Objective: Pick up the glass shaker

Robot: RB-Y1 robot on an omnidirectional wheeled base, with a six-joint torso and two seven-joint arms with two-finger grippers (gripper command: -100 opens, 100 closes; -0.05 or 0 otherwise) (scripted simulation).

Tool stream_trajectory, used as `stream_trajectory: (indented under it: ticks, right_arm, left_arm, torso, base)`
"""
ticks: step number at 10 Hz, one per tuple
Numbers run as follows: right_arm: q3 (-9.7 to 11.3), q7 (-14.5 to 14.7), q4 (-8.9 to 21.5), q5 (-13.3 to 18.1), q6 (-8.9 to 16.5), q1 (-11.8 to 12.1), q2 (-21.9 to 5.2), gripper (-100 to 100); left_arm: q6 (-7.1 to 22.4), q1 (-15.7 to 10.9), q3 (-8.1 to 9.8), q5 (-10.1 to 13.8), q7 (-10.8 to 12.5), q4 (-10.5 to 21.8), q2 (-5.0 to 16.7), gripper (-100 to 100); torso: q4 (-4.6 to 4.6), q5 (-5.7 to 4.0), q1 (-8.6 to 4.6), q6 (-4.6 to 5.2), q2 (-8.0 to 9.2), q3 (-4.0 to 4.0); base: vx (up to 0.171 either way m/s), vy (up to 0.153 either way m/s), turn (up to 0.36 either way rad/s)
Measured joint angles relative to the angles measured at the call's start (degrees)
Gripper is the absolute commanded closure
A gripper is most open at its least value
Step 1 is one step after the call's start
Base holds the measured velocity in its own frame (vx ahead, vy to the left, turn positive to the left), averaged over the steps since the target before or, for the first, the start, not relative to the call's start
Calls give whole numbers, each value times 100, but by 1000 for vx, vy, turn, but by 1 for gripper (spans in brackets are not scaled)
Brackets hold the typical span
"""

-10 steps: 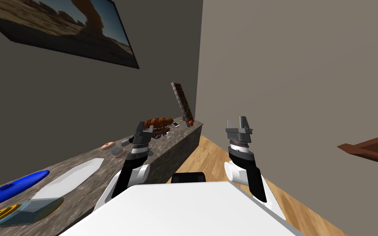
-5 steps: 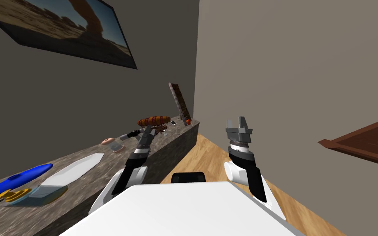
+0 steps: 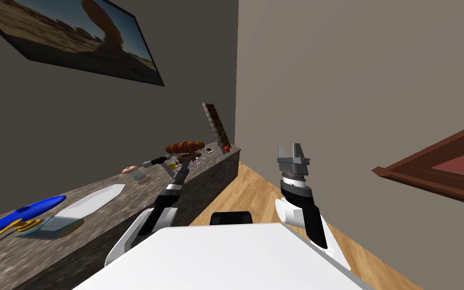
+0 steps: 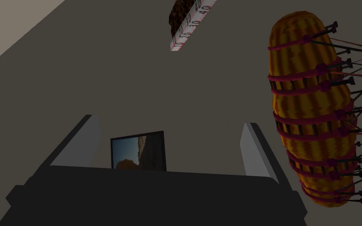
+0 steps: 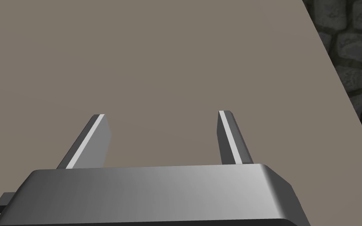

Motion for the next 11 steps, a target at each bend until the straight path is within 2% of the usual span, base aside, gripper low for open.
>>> stream_trajectory:
  ticks: [3,6,9,11]
  right_arm:
    - [0,0,0,0,0,0,0,0]
    - [-1,0,0,0,0,1,0,0]
    - [-1,0,0,0,0,2,-1,0]
    - [-1,0,0,0,0,3,-1,0]
  left_arm:
    - [209,-37,32,-139,-195,393,299,-100]
    - [392,-52,66,-268,-355,761,591,-100]
    - [687,-137,47,-489,-564,1166,913,-100]
    - [858,-143,61,-638,-667,1422,1221,-100]
  torso:
    - [0,1,1,0,-1,0]
    - [-5,4,16,0,-23,-13]
    - [-11,6,27,1,-54,-30]
    - [-17,9,43,1,-84,-47]
  base:
    - [-77,-112,-12]
    - [-22,-77,-14]
    - [58,-50,-34]
    - [158,-1,-51]
